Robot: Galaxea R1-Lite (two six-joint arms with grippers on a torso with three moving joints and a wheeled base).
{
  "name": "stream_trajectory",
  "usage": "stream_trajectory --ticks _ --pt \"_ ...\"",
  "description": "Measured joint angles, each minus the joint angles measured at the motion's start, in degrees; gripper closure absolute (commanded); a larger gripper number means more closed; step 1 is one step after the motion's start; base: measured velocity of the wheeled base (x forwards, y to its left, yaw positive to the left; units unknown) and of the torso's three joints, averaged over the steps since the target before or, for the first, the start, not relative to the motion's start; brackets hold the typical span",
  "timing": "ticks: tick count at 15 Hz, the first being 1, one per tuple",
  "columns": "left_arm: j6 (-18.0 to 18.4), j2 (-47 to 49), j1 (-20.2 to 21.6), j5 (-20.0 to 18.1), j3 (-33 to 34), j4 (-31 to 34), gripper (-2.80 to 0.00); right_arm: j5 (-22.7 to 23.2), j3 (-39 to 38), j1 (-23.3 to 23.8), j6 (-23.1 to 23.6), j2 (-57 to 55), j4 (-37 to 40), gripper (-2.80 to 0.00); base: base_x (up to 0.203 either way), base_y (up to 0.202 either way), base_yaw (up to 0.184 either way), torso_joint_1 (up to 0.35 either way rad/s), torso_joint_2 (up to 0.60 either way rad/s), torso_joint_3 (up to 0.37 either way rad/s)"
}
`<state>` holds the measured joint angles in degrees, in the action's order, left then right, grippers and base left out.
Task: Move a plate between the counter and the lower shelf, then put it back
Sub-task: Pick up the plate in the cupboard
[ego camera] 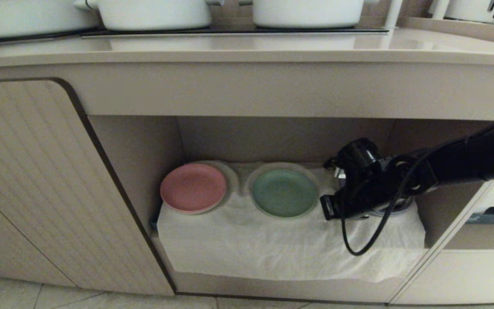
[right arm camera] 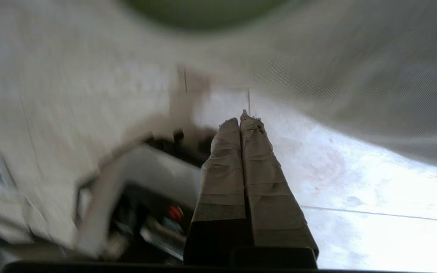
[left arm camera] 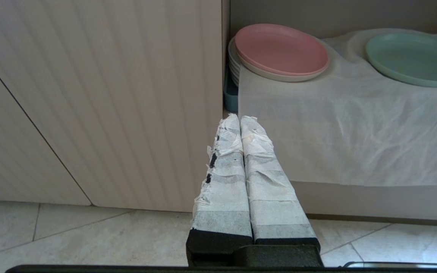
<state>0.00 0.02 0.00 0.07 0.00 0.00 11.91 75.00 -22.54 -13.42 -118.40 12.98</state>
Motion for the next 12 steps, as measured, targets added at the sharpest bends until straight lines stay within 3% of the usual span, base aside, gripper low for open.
stream_trajectory --ticks 5,12 --pt "0.00 0.00 0.00 0.00 0.00 0.00 0.00 -2.38 4.96 -0.17 -4.36 -3.84 0.24 0.00 0.000 0.000 0.000 0.000 0.00 0.000" --pt "0.00 0.00 0.00 0.00 0.00 0.00 0.00 -3.65 10.96 -0.04 -13.96 -7.06 0.02 0.00 0.000 0.000 0.000 0.000 0.00 0.000"
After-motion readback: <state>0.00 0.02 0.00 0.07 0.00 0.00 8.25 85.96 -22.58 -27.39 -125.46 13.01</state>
